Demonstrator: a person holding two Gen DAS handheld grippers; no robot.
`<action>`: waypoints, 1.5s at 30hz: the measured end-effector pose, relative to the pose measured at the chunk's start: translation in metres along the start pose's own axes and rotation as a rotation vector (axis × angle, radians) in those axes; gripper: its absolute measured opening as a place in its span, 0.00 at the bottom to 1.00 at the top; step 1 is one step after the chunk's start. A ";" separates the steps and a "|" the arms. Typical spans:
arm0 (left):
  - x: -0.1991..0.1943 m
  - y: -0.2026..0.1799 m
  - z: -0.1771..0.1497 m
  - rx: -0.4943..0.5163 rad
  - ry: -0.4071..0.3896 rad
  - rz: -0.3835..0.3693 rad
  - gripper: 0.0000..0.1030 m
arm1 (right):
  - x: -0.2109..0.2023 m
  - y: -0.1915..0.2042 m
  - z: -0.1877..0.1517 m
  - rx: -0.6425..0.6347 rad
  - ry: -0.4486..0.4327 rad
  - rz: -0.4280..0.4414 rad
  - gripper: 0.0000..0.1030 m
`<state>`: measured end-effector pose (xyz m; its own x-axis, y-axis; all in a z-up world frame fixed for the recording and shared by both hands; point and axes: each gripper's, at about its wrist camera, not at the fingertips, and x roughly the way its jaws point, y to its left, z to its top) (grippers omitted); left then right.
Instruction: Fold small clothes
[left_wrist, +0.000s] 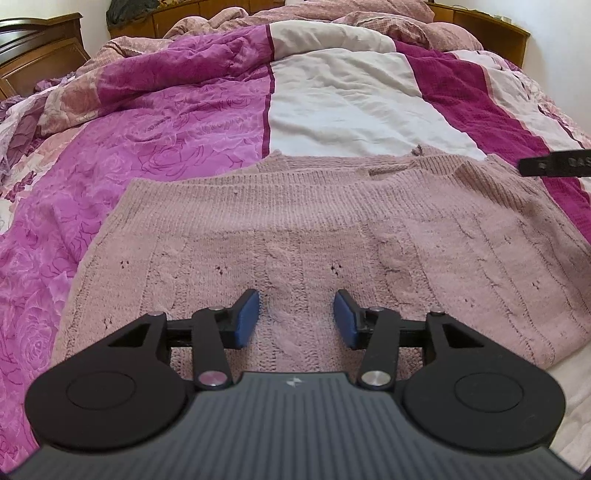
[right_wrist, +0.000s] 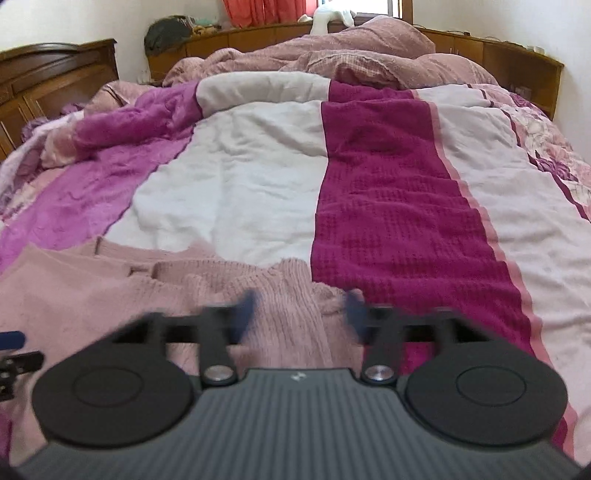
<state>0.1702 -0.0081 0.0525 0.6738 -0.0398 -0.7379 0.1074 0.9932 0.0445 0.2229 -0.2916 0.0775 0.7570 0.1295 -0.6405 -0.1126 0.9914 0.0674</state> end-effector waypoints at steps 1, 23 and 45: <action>0.000 0.000 0.000 0.000 -0.001 -0.002 0.53 | 0.007 0.000 0.001 -0.006 0.019 0.007 0.63; -0.005 0.006 -0.001 -0.006 -0.035 -0.030 0.58 | -0.029 0.030 -0.012 0.098 -0.072 -0.090 0.56; -0.001 0.025 0.020 -0.042 -0.057 -0.008 0.58 | 0.015 0.094 -0.010 -0.034 0.017 0.184 0.06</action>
<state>0.1865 0.0148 0.0677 0.7135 -0.0532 -0.6987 0.0834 0.9965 0.0093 0.2175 -0.1963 0.0665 0.7102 0.3083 -0.6329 -0.2702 0.9495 0.1594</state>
